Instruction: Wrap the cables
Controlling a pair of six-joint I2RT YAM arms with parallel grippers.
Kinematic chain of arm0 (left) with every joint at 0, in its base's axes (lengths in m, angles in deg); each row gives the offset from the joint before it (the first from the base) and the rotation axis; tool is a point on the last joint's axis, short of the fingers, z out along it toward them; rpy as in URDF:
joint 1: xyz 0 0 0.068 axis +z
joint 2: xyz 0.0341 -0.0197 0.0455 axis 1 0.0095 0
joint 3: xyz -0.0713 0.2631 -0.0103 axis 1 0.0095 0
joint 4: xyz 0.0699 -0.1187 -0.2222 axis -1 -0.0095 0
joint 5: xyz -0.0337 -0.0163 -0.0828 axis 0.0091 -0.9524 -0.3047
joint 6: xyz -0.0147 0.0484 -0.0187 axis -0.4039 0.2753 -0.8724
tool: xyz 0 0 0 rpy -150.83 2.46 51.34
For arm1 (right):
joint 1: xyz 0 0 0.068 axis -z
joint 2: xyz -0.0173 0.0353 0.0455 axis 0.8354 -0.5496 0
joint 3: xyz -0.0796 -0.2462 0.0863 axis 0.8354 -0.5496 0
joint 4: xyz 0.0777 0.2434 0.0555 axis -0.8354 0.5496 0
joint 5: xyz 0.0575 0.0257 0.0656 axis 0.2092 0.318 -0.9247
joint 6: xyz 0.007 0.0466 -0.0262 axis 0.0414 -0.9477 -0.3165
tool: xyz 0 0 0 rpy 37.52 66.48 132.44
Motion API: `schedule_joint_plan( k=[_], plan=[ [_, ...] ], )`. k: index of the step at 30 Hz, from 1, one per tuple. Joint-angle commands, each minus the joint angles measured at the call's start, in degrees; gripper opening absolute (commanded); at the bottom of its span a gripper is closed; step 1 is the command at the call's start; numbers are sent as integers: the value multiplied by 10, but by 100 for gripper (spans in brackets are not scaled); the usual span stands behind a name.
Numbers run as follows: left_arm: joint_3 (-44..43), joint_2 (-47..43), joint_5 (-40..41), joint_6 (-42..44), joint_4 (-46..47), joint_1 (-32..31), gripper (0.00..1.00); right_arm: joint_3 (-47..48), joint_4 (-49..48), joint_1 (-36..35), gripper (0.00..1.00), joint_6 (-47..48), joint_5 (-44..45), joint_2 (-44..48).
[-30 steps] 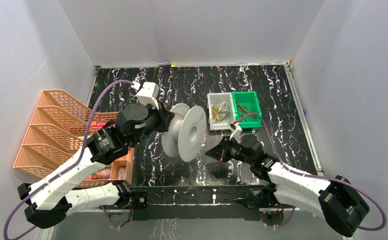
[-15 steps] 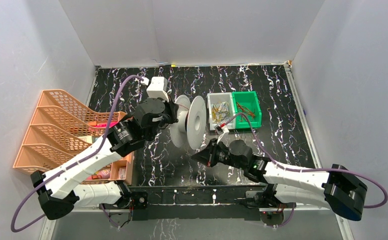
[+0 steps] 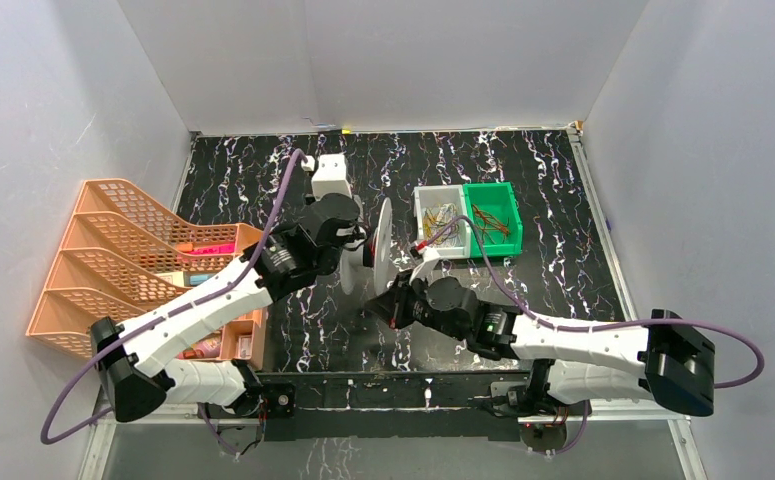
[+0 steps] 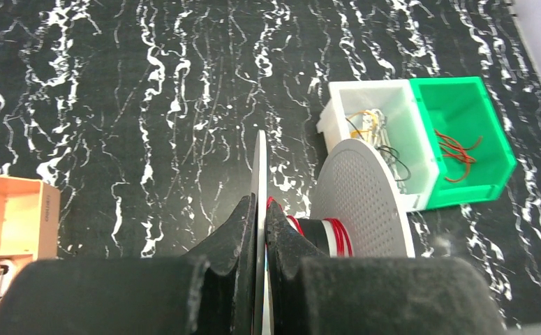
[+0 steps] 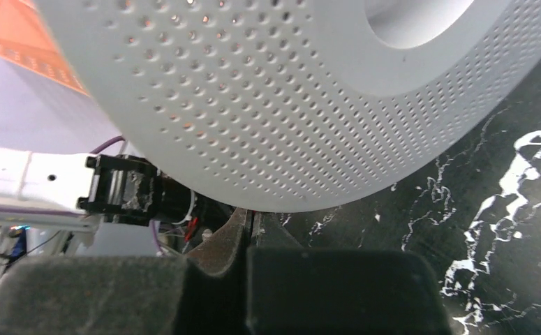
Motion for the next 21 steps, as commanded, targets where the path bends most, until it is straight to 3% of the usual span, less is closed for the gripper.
schedule_joint_plan(
  k=[1, 9, 15, 21],
  plan=[
    [3, 16, 45, -30, 36, -12, 0, 96, 37, -22, 0, 37, 102, -4],
    [-1, 72, 96, -12, 10, -45, 0, 183, 137, -26, 0, -1, 172, -35],
    [5, 97, 129, -33, -5, -76, 0, 206, 178, -26, 0, -49, 236, -47],
    [20, 100, 129, -52, -17, -95, 0, 219, 201, -26, 0, -36, 319, -49]
  ],
)
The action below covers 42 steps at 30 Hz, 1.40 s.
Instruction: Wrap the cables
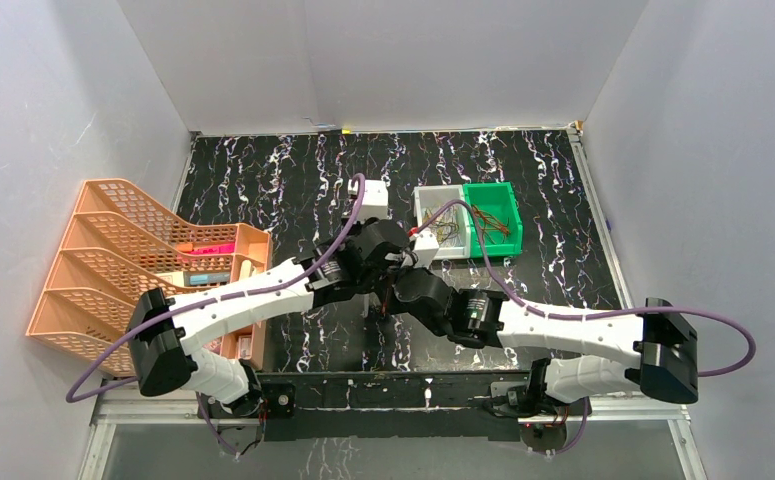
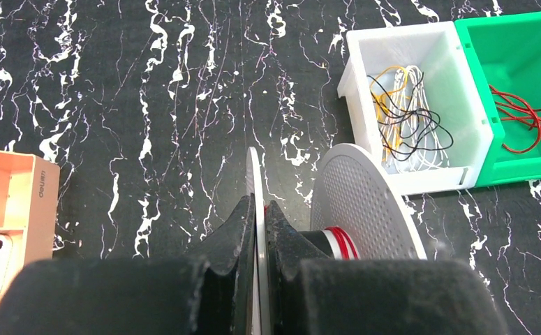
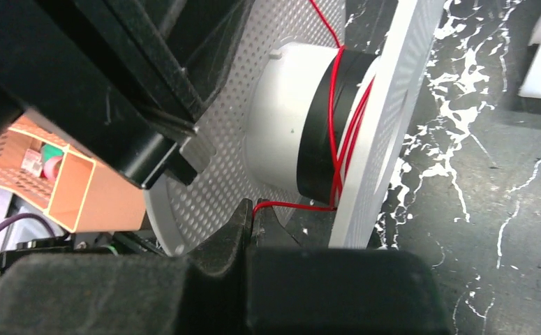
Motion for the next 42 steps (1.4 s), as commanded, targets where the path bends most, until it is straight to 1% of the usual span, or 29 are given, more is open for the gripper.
schedule_joint_plan(
  k=[1, 7, 12, 14, 19, 24, 28, 29, 31, 33, 35, 37, 40, 42],
  plan=[
    [14, -10, 13, -28, -18, -20, 0, 51, -51, 6, 0, -21, 121, 12],
    [19, -14, 5, -43, -33, -38, 0, 50, -32, 6, 0, -38, 189, 5],
    [30, -21, -26, -76, -46, -43, 0, 48, -6, 7, 0, -79, 220, 3],
    [39, -41, -42, -92, -46, -43, 0, 44, -1, 7, 0, -90, 225, 7],
    [58, -59, -99, -140, -45, -41, 0, 30, 16, 7, 0, -98, 240, 28],
    [113, -102, -204, -203, -6, -6, 0, 13, 57, 7, 0, -105, 259, 59],
    [177, -143, -286, -258, 36, 48, 0, -3, 59, 7, 0, -71, 264, 84],
    [194, -154, -320, -276, 50, 67, 0, -6, 57, 7, 0, -61, 265, 87],
    [235, -169, -365, -300, 82, 98, 0, -12, 38, 7, 0, -27, 260, 89],
    [252, -176, -392, -317, 101, 116, 0, -10, 38, 7, 0, -14, 260, 83],
    [274, -179, -419, -337, 120, 128, 0, -5, 25, 7, 0, 9, 269, 65],
    [291, -167, -445, -356, 147, 130, 0, 6, -18, 7, 0, 45, 257, 31],
    [306, -158, -449, -359, 168, 130, 0, 25, -62, 7, 0, 79, 230, -5],
    [307, -148, -473, -363, 183, 130, 0, 30, -93, 7, 0, 91, 225, -23]
  ],
)
